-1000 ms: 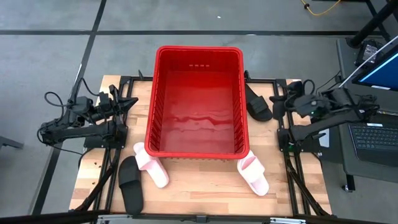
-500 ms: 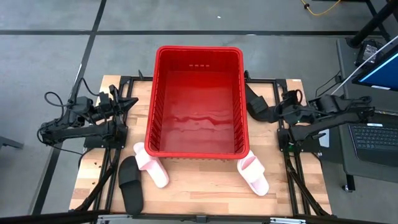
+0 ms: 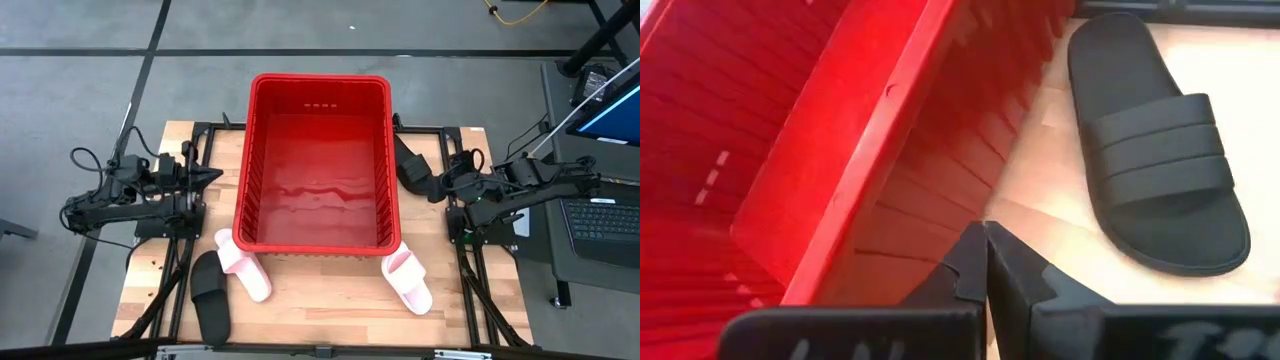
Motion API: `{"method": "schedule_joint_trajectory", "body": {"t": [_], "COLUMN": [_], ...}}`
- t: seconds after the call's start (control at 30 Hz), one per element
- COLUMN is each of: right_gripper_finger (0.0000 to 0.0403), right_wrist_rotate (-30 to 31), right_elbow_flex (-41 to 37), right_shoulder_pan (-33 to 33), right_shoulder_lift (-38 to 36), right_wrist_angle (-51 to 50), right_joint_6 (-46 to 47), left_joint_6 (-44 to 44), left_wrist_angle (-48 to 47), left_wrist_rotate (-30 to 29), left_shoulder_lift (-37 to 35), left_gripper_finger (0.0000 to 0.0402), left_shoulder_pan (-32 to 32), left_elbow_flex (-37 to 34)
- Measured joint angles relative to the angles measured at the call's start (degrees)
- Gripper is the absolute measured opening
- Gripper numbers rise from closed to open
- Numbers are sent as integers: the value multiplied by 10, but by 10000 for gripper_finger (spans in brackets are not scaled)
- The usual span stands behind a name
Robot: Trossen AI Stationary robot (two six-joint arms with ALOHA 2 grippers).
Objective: Pick and place slides into bin
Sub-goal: Put the left pink slide into the bin
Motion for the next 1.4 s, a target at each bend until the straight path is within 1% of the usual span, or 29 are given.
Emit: {"method": "schedule_joint_trajectory", "body": {"t": [0.07, 0.17, 0.23, 0.33, 0.4, 0.47, 0.57, 0.73, 0.87, 0.97, 1.03, 1.2, 1.3, 1.4], "right_gripper_finger": [6, 6, 6, 6, 6, 6, 6, 6, 6, 6, 6, 6, 6, 6], "right_wrist_rotate": [0, -2, -17, -42, -46, -46, -45, -44, -44, -44, -44, -45, -53, -66], "right_elbow_flex": [0, 0, 0, 0, 0, 1, 13, 23, 23, 23, 23, 23, 24, 24], "right_shoulder_pan": [3, 9, 15, 22, 27, 31, 33, 33, 33, 33, 33, 33, 33, 33], "right_shoulder_lift": [0, 0, 1, 2, 2, 1, 2, 2, 2, 2, 2, 2, 2, 2], "right_wrist_angle": [0, 4, 22, 76, 112, 131, 133, 138, 143, 154, 170, 242, 267, 272], "right_joint_6": [-20, -78, -128, -194, -231, -262, -275, -286, -290, -292, -306, -384, -422, -427], "left_joint_6": [3, 39, 49, 48, 48, 48, 48, 43, 43, 38, 32, 31, 35, 4], "left_wrist_angle": [51, 98, 97, 96, 88, 85, 53, -31, -120, -157, -161, -181, -205, -224], "left_wrist_rotate": [-3, 5, 7, 7, 7, 7, 8, 28, 36, 36, 37, 37, 37, 41], "left_shoulder_lift": [10, 30, 51, 88, 110, 134, 165, 207, 224, 224, 225, 225, 225, 225], "left_gripper_finger": [2, 1, 1, 2, 2, 1, 2, 1, 2, 1, 2, 1, 2, 3], "left_shoulder_pan": [0, 0, 0, 0, 0, 0, 0, -1, -1, -1, -1, -1, -1, -1], "left_elbow_flex": [0, 1, 1, 0, 8, 30, 75, 152, 206, 241, 252, 262, 266, 267]}}
